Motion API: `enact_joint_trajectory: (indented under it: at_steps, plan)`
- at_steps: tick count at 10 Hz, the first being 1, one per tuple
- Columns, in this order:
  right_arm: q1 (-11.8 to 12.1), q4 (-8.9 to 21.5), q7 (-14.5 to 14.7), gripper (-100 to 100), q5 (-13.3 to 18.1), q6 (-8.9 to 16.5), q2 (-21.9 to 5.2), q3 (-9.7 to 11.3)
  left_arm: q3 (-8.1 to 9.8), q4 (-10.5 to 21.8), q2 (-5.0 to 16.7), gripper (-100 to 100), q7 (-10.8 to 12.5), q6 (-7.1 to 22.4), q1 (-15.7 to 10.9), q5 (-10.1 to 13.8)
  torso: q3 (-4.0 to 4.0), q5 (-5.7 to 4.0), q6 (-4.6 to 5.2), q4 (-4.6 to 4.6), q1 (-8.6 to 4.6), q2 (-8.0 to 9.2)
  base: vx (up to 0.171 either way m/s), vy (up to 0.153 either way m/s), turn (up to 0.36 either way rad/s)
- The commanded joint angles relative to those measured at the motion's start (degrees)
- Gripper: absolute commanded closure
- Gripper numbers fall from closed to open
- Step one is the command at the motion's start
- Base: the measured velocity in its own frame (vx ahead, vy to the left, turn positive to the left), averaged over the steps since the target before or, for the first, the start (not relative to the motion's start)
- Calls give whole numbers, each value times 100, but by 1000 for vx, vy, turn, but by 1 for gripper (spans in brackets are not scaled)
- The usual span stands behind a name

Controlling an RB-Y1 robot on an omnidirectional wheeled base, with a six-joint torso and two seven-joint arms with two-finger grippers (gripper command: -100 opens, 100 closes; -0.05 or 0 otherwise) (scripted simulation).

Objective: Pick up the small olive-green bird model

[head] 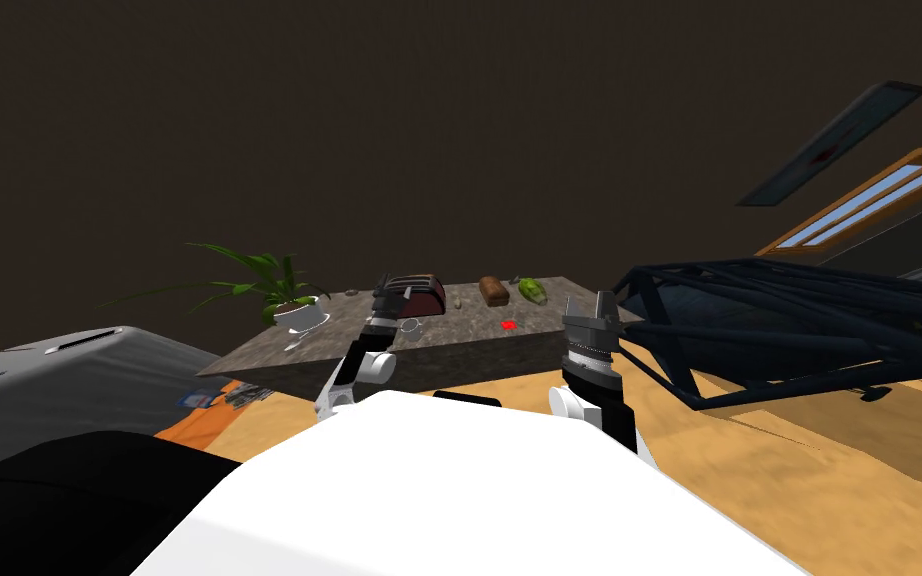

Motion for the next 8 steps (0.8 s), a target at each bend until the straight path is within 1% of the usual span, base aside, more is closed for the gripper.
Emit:
enact_joint_trajectory:
  at_steps: [1, 2, 3, 4, 5, 6, 7, 8]
  plan:
    - [0, 0, 0, 0, 0, 0, 0, 0, 57, 67, 71, -100, 103, 187, -127, 49, 0, 0, 0, 0, 0, 0, -15, 6, -45]
    - [1, 0, 0, 0, 0, 0, 0, 0, 173, 236, 230, -100, 302, 416, -350, 151, -1, 0, -2, 0, -2, -2, -17, 4, -117]
    - [0, 0, 0, 0, 0, 0, 0, 0, 173, 236, 230, -100, 302, 445, -350, 151, -1, 0, 0, -1, -2, -2, -15, 6, -49]
    - [1, 0, 0, 0, 0, 0, 0, 0, 297, 425, 385, -100, 515, 661, -585, 252, -1, 0, -3, 0, -2, -2, -20, 5, -104]
    - [0, 0, 0, 0, 0, 0, 0, 0, 297, 425, 385, -100, 515, 721, -585, 252, -1, 0, -1, 0, -1, -1, -20, 5, -55]
    - [1, 0, 0, 0, 0, 0, 0, 0, 425, 633, 536, -100, 740, 900, -798, 348, 0, 0, -3, 0, -1, -1, -25, 0, -116]
    - [0, 0, 0, 0, 0, 0, 0, 0, 425, 633, 536, -100, 740, 1012, -833, 348, 0, -1, 0, 0, -3, 0, -21, 4, -59]
    - [1, 0, 0, 0, 0, 0, 0, 0, 559, 859, 684, -100, 976, 1190, -1056, 439, 0, -1, -3, 0, -2, 0, -22, 4, -109]
